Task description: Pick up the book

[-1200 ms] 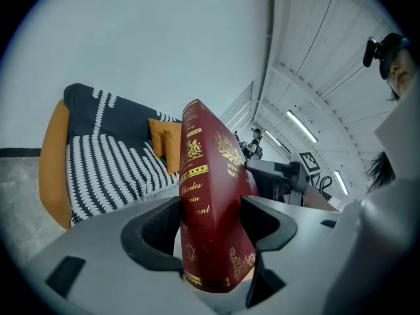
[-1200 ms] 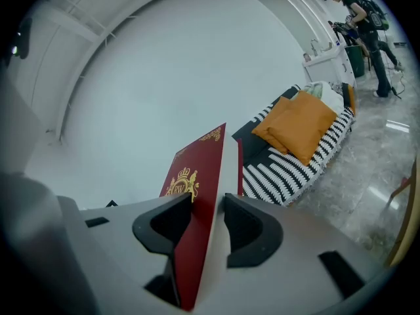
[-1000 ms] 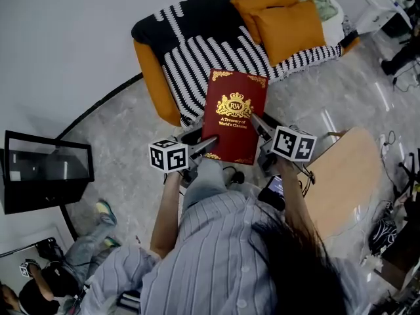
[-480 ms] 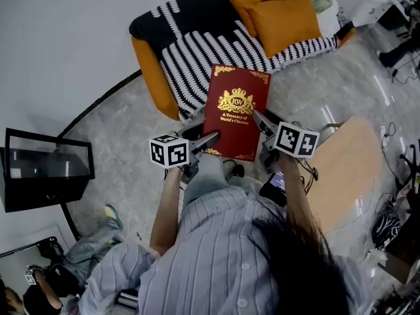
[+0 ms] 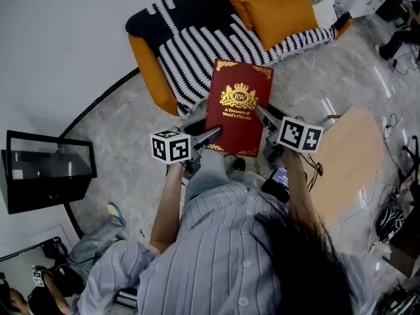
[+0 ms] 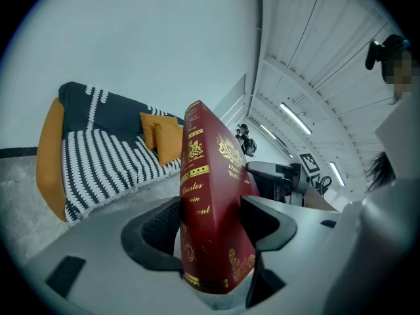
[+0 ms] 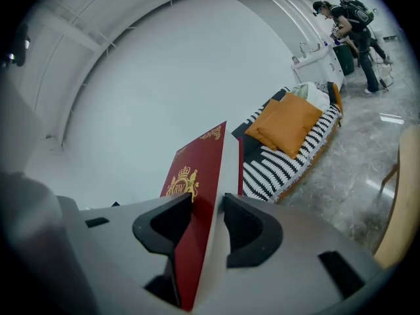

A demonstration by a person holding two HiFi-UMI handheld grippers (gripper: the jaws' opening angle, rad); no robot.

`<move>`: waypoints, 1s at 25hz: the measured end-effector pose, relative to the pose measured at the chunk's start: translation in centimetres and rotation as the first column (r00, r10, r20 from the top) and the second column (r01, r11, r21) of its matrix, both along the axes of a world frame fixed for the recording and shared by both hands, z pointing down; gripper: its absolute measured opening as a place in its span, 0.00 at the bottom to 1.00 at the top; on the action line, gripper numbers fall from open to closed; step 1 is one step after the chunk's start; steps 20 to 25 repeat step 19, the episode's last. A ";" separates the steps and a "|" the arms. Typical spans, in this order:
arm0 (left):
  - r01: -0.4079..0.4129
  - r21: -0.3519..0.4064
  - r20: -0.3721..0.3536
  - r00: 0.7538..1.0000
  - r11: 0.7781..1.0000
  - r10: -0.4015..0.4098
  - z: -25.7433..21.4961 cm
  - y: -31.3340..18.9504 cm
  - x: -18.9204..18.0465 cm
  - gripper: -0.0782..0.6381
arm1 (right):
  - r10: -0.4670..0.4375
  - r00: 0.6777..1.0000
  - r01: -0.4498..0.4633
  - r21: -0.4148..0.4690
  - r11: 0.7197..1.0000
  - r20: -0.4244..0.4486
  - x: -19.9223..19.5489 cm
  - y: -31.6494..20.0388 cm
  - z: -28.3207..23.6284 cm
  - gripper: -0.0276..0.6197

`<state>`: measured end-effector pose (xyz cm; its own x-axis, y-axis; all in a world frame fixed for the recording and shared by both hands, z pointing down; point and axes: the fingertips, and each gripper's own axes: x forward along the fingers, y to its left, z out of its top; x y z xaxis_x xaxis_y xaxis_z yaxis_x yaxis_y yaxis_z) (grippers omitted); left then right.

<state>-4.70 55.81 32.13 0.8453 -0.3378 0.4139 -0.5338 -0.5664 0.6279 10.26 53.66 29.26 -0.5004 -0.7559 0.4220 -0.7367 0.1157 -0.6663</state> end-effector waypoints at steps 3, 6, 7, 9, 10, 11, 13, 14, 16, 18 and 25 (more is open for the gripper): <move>0.000 -0.006 -0.003 1.000 1.000 0.000 0.0 0.1 0.0 0.52 | 0.002 1.000 -0.002 -0.001 1.000 0.001 -0.1 0.1 0.0 0.30; 0.000 -0.006 -0.002 1.000 1.000 0.000 0.0 0.0 0.0 0.52 | 0.006 1.000 -0.006 0.000 1.000 0.002 0.0 0.1 0.0 0.30; -0.001 -0.005 -0.001 1.000 1.000 0.001 0.0 0.0 0.0 0.52 | 0.007 1.000 -0.007 0.000 1.000 0.003 0.0 0.1 0.0 0.30; -0.002 -0.004 -0.001 1.000 1.000 0.002 0.0 -0.1 0.0 0.52 | 0.009 1.000 -0.009 0.000 1.000 0.005 0.0 0.1 0.0 0.30; -0.002 -0.004 -0.001 1.000 1.000 0.002 -0.1 -0.1 -0.1 0.52 | 0.009 1.000 -0.009 0.000 1.000 0.007 -0.1 0.1 0.0 0.30; -0.002 -0.003 -0.001 1.000 1.000 0.002 -0.1 -0.1 -0.1 0.52 | 0.010 1.000 -0.010 0.000 1.000 0.008 -0.1 0.1 0.0 0.30; -0.002 -0.001 -0.001 1.000 1.000 0.002 -0.1 -0.2 -0.2 0.52 | 0.011 1.000 -0.011 -0.002 1.000 0.010 -0.1 0.1 0.1 0.30; 0.000 0.000 -0.002 1.000 1.000 0.000 -0.1 -0.3 -0.2 0.52 | 0.011 1.000 -0.011 -0.002 1.000 0.011 0.0 0.1 0.1 0.30; 0.005 0.000 -0.008 1.000 1.000 -0.005 -0.2 -0.4 -0.2 0.52 | 0.013 1.000 -0.013 -0.001 1.000 0.013 0.0 0.0 0.1 0.30; 0.010 0.000 -0.016 1.000 1.000 -0.010 -0.2 -0.5 -0.2 0.52 | 0.013 1.000 -0.013 0.002 1.000 0.015 0.0 -0.1 0.0 0.30; 0.013 0.000 -0.019 1.000 1.000 -0.013 -0.2 -0.6 -0.2 0.52 | 0.013 1.000 -0.013 0.003 1.000 0.015 0.0 -0.2 0.0 0.30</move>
